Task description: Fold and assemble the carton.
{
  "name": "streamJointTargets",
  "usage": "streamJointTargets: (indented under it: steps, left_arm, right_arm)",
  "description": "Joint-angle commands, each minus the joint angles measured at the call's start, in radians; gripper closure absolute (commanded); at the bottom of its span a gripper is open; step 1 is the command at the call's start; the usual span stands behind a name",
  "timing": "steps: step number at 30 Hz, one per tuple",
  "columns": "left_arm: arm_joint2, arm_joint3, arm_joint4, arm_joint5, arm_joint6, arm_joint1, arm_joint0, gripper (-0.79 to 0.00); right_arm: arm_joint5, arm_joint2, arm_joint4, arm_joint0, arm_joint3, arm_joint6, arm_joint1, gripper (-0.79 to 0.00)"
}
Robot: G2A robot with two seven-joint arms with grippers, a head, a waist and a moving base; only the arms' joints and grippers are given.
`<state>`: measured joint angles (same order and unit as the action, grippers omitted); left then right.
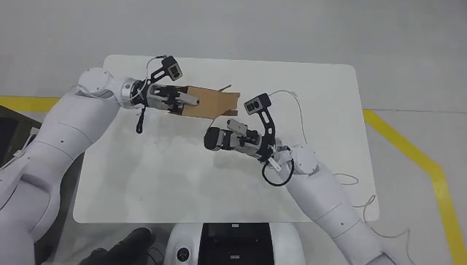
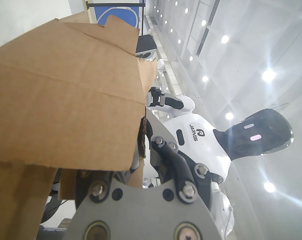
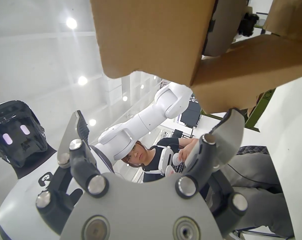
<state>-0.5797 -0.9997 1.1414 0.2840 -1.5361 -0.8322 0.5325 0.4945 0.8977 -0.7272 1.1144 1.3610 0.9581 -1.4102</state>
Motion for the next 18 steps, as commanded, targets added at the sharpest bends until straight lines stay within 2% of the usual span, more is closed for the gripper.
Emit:
streamJointTargets:
  steps: [1,10,18]
  left_arm:
    - [-0.003,-0.007,-0.002,0.0,0.0,0.0,0.007,0.0]
    - [0.001,-0.034,0.032,-0.041,0.0,0.005,0.018,0.0]
    - [0.011,-0.01,0.04,-0.061,0.0,0.016,-0.003,0.0]
  right_arm:
    - [0.017,-0.003,0.003,-0.005,-0.006,-0.008,-0.003,-0.785]
    - [0.047,0.0,0.037,0.013,0.017,-0.018,-0.005,-0.785]
    - [-0.017,0.154,0.124,0.144,0.162,-0.015,0.045,-0.785]
